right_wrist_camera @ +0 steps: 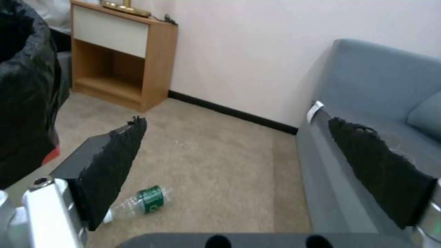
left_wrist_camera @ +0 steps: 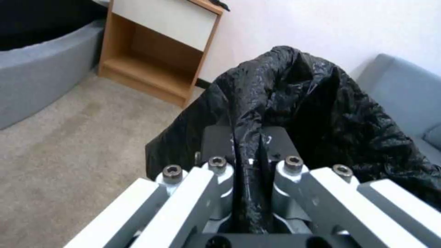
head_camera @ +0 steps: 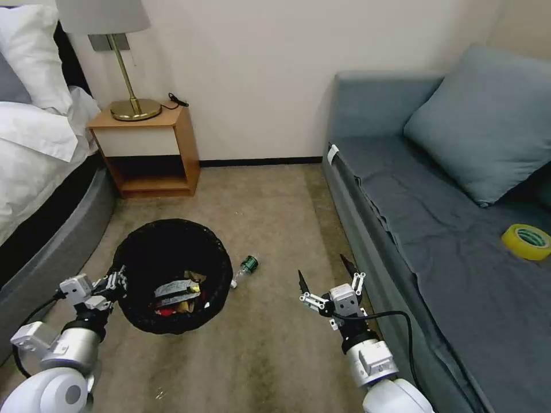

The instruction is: Pick up the trash bin, then pick up the garbage on the floor and place it into the trash bin.

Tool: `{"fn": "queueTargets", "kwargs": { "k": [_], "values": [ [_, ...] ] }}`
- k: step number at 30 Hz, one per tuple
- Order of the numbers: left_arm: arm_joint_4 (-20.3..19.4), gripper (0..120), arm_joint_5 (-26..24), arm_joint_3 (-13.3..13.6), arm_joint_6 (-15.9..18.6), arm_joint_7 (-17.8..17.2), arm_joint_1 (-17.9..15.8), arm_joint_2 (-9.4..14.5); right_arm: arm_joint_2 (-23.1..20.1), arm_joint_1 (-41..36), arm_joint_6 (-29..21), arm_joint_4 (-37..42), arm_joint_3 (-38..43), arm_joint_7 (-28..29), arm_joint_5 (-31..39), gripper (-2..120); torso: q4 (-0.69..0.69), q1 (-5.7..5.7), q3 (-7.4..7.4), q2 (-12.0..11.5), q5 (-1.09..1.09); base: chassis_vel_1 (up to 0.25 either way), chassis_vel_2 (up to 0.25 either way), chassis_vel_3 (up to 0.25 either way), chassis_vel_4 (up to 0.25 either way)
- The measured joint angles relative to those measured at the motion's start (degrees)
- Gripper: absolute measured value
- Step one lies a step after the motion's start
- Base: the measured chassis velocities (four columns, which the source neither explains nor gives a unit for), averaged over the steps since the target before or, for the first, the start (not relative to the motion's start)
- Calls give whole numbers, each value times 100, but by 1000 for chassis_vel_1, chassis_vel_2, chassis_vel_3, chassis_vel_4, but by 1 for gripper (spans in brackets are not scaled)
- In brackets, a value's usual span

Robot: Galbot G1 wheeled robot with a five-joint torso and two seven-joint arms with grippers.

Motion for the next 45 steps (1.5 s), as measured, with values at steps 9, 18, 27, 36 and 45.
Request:
{"fn": "queueTargets", "kwargs": {
  "k": [9, 18, 27, 36, 45],
  "values": [
    [-28, 6, -48, -44, 4, -34, 25, -16, -7, -7, -15, -3, -17, -30, -15, 100, 0, 0, 0, 0, 0, 0, 0, 0, 0],
    [-90, 6, -55, -111, -9, -153, 33, -65, -79, -41, -42, 35, -36, -170, -7, 100, 0, 0, 0, 0, 0, 0, 0, 0, 0],
    [-128, 6, -51, -233, -42, -330, 80, -128, -82, -40, -18, 43, -93, -295, -29, 100, 0, 0, 0, 0, 0, 0, 0, 0, 0],
    [-102, 6, -18, -294, -86, -435, 61, -161, -64, -99, 108, 1, -143, -356, -190, 100, 0, 0, 0, 0, 0, 0, 0, 0, 0],
    [-84, 6, -12, -295, -101, -459, 49, -176, -52, -136, 227, -58, -196, -417, -362, 100, 0, 1, 1, 0, 0, -70, 63, 68, -64]
  ]
}}
